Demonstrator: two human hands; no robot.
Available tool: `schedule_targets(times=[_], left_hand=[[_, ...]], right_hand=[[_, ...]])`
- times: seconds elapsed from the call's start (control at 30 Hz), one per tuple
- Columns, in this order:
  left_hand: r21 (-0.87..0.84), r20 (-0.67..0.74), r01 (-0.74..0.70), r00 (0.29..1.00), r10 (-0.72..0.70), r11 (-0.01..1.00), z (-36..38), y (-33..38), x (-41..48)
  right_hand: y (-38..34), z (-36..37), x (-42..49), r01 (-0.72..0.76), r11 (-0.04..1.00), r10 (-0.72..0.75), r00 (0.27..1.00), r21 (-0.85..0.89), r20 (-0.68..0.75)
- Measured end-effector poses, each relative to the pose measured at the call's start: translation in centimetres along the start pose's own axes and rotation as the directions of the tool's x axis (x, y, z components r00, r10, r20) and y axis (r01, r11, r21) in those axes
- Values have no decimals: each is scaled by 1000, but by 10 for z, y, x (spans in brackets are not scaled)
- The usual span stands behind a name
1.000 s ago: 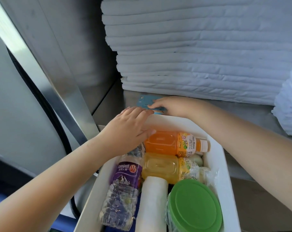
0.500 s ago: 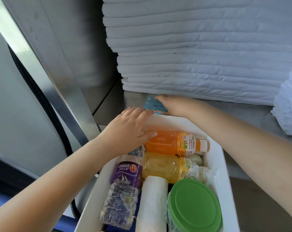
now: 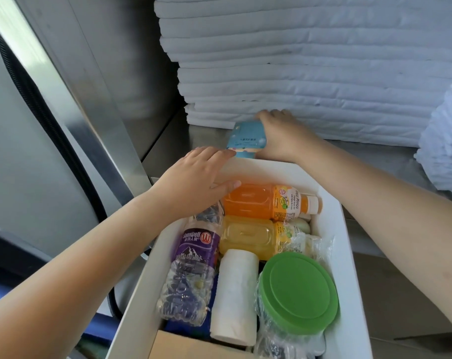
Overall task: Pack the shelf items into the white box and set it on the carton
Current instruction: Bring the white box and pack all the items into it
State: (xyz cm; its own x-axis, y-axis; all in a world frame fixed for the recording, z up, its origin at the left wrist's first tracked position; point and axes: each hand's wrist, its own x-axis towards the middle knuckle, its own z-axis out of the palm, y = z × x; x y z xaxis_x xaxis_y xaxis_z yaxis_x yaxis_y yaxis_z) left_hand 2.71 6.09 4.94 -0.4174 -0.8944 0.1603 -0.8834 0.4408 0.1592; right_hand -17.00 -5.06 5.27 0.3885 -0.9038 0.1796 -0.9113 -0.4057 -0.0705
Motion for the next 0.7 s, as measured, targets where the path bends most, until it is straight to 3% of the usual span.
schedule_targets(times=[0.3,0.43,0.7], left_hand=[[10,-115,-13,993,14,1000,-1,2,-8],[-70,-137,-32,990,22,997,-5,5,-16],[-317,-1,-126,991,132,940,-23,24,-54]], right_hand=[[-9,-39,-71,23,985,37,941,173,-336],[-20,-51,-104,92,973,9,900,210,-436],[-48,-55,-166,174,930,-129,979,323,-156]])
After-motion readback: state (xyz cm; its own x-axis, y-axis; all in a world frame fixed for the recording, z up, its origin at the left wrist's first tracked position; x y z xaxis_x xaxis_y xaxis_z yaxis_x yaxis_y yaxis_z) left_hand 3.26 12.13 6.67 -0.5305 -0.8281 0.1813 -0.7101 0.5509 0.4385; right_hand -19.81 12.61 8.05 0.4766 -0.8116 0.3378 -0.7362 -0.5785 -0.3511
